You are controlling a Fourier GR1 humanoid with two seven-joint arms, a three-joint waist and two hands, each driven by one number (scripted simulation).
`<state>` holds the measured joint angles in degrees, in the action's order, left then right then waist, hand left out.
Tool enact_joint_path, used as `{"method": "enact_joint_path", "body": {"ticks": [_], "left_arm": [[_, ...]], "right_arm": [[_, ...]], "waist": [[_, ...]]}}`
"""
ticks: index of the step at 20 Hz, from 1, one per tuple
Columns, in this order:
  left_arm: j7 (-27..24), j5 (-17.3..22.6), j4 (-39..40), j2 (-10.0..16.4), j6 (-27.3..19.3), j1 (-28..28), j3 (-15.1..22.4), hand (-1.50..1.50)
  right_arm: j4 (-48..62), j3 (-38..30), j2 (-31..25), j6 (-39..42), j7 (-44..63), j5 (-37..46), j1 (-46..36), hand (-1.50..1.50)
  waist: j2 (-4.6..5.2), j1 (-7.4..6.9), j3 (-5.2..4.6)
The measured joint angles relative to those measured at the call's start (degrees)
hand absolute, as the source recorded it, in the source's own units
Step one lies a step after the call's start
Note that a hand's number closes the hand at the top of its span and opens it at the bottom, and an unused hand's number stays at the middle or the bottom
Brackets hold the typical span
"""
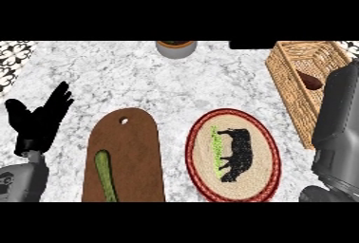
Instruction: Pick the sweet potato from the placemat and place it in the basket
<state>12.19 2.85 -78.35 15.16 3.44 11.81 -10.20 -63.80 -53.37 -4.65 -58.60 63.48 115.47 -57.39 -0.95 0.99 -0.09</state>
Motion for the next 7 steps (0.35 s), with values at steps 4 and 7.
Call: {"method": "enact_joint_path", "body": {"ticks": [4, 7], "left_arm": [[-0.09, 0.23, 0.2, 0.24, 0.3, -0.14, -0.29, 0.0], [0.72, 0.17, 0.22, 0.2, 0.14, 0.04, -0.22, 0.0]], "right_arm": [[-7.2, 4.22, 2.96, 1.89, 1.28, -4.9, 5.16, -1.5], [-12.1, 8.77, 3.92, 3.93, 2.23, -9.42, 9.89, -1.5]], "waist": [[-0.44, 0.15, -0.02], [-0.77, 0.42, 0.0]]}}
